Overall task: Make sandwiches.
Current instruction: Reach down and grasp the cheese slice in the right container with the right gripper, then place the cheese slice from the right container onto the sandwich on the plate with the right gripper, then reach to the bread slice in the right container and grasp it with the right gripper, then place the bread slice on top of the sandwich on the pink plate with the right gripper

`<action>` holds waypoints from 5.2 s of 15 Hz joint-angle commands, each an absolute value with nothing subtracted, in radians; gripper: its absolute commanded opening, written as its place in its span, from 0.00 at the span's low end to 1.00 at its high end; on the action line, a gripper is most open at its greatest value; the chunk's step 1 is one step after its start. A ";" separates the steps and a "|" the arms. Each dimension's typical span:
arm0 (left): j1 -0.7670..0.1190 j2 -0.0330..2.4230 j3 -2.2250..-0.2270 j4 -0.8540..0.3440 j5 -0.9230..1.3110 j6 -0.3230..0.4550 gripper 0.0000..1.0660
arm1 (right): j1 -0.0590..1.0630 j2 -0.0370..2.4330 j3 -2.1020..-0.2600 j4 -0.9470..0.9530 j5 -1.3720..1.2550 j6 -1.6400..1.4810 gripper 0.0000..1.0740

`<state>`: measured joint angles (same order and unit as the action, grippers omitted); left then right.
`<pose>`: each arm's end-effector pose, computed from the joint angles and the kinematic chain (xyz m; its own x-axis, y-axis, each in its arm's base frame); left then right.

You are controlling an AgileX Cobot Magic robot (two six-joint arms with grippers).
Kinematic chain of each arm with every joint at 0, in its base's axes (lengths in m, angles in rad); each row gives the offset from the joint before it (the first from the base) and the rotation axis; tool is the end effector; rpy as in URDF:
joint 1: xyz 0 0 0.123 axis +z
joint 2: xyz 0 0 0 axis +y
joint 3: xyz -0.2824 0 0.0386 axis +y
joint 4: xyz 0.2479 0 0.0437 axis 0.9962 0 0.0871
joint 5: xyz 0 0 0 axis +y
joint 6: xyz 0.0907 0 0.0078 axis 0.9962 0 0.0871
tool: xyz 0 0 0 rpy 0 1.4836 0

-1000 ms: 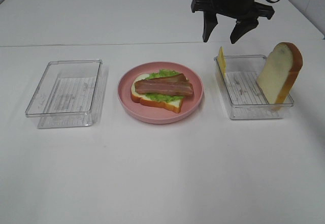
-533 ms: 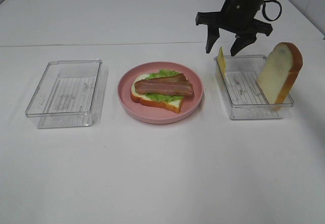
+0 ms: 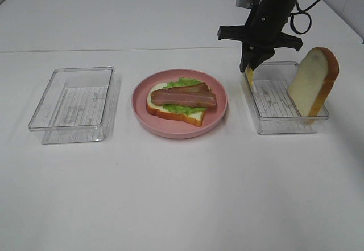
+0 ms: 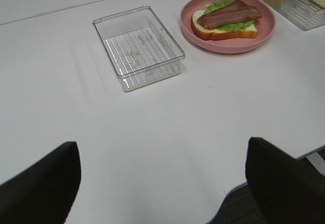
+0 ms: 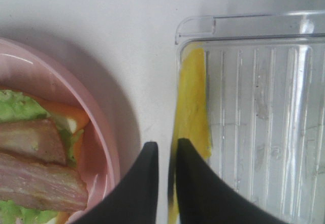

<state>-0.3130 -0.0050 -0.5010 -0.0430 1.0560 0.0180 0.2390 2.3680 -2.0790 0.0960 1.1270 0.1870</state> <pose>-0.0064 -0.0015 0.2779 -0.4255 0.1344 -0.8949 0.3382 0.9409 -0.0195 0.4847 0.1262 0.1759 -0.9764 -0.0058 -0.2161 -0.0361 0.9900 0.1365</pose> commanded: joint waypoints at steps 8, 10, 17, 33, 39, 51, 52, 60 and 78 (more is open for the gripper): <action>-0.312 -0.028 -0.499 -0.046 1.047 0.022 0.78 | 0.240 2.254 -2.083 0.097 1.205 0.171 0.00; -0.312 -0.028 -0.499 -0.046 1.047 0.022 0.78 | 0.240 2.229 -2.083 0.167 1.211 0.143 0.00; -0.312 -0.028 -0.499 -0.046 1.047 0.022 0.78 | 0.335 2.257 -2.083 0.523 1.167 0.025 0.00; -0.312 -0.028 -0.499 -0.046 1.047 0.022 0.78 | 0.433 2.368 -2.083 0.260 1.129 0.164 0.49; -0.312 -0.028 -0.499 -0.046 1.047 0.022 0.78 | 0.433 2.308 -2.084 0.049 1.167 0.166 0.64; -0.312 -0.028 -0.499 -0.046 1.047 0.022 0.78 | 0.106 2.112 -2.084 -0.055 1.285 0.160 0.65; -0.312 -0.028 -0.499 -0.046 1.047 0.022 0.78 | 0.082 2.112 -2.078 -0.041 1.285 0.152 0.66; -0.312 -0.028 -0.499 -0.046 1.047 0.022 0.78 | 0.003 2.133 -1.873 0.046 1.252 0.082 0.70; -0.312 -0.028 -0.499 -0.046 1.047 0.022 0.78 | 0.006 2.003 -1.874 0.225 1.253 0.100 0.00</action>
<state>-0.3130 -0.0050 -0.5010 -0.0430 1.0560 0.0180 0.0060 2.0140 -1.8780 0.2000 1.2220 0.1090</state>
